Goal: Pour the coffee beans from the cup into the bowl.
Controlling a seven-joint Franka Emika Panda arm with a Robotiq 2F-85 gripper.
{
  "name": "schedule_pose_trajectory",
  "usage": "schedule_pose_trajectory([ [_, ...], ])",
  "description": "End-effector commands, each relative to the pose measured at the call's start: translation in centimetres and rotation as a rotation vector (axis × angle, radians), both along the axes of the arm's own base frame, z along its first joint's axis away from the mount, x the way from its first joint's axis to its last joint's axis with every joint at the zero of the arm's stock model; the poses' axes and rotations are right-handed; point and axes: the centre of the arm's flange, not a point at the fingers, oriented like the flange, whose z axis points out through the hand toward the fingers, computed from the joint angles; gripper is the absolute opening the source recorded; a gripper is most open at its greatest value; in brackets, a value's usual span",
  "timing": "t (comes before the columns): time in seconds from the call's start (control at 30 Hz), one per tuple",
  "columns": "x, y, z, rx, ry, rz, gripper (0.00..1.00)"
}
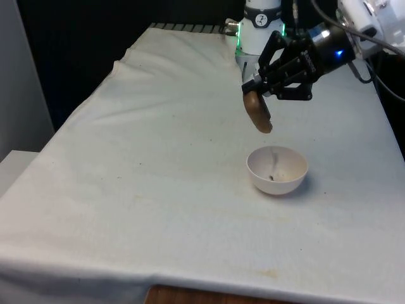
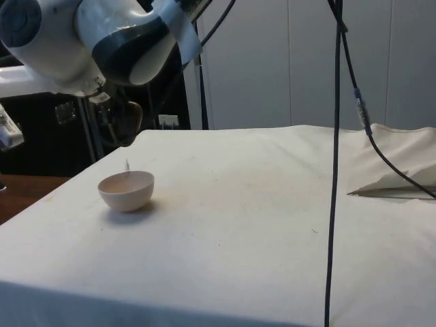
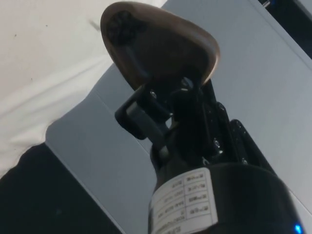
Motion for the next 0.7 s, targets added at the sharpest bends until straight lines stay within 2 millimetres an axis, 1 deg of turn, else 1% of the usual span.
schedule_pose_trajectory([
  [0.0,0.0,0.4,-0.2,-0.013,-0.002,-0.008,0.0],
  [0.2,-0.3,1.6,-0.7,-0.034,-0.016,-0.011,0.0],
  [0.23,-0.4,1.4,-0.6,-0.028,-0.019,-0.006,0.0],
  [0.4,-0.6,2.9,-1.5,-0.05,-0.022,-0.006,0.0],
  [0.5,-0.7,3.5,-1.7,-0.063,-0.026,-0.002,0.0],
  [0.53,-0.7,3.3,-1.7,-0.057,-0.028,0.002,0.0],
  [0.57,-0.8,3.7,-1.9,-0.067,-0.025,0.0,0.0],
  [0.67,-0.8,4.0,-1.9,-0.088,-0.026,0.003,0.0],
])
